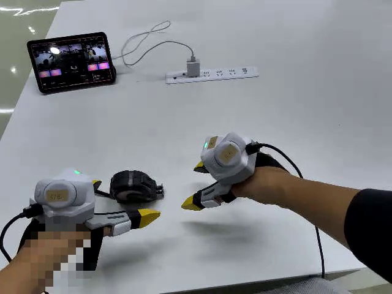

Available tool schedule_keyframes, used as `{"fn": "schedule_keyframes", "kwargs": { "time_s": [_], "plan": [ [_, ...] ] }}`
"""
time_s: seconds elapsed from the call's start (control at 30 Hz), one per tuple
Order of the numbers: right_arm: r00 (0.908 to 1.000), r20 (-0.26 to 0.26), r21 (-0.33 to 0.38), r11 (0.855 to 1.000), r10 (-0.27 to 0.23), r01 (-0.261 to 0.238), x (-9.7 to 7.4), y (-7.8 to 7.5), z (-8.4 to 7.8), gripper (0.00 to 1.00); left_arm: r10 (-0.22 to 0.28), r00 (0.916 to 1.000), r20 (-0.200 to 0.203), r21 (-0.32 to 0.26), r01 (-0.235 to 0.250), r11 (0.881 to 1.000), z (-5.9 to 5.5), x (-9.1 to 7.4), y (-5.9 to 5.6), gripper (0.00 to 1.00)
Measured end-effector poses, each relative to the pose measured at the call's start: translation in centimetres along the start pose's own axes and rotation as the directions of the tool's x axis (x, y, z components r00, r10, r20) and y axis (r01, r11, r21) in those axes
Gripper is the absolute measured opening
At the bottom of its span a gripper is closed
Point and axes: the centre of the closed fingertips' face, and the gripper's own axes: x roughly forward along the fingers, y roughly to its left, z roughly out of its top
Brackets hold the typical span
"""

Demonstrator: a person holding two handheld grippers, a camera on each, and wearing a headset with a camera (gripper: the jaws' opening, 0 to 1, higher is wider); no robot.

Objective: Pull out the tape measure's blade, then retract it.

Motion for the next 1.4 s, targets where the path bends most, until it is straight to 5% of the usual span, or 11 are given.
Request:
{"fn": "schedule_keyframes", "kwargs": {
  "time_s": [0.27, 0.53, 0.93, 1.2, 1.4],
  "plan": [
    [0.9989, 0.037, 0.017, 0.999, -0.031, 0.030, -1.5, -0.4, -0.8, 0.60, -0.014, 0.9998, 0.017, 0.013, 0.014, 1.000, 0.3, -1.1, 0.4, 0.99],
    [0.9973, 0.041, 0.064, 0.996, -0.062, 0.059, -3.0, -0.8, -1.8, 0.67, -0.032, 0.9993, -0.020, 0.029, 0.033, 0.999, -0.7, -1.5, 0.6, 0.99],
    [0.9940, 0.038, 0.102, 0.990, -0.102, 0.098, -5.4, -1.5, -4.2, 0.78, -0.075, 0.9971, -0.008, 0.088, 0.076, 0.993, -1.3, -2.4, 1.1, 0.99],
    [0.9926, 0.048, 0.135, 0.985, -0.111, 0.104, -6.5, -2.0, -5.2, 0.89, -0.053, 0.9986, -0.003, 0.086, 0.053, 0.995, -1.4, -3.0, 2.1, 0.99],
    [0.9921, 0.059, 0.153, 0.983, -0.111, 0.101, -7.2, -2.2, -5.7, 0.99, -0.046, 0.9982, -0.039, 0.120, 0.051, 0.991, -2.0, -3.4, 2.4, 0.99]
  ]
}}
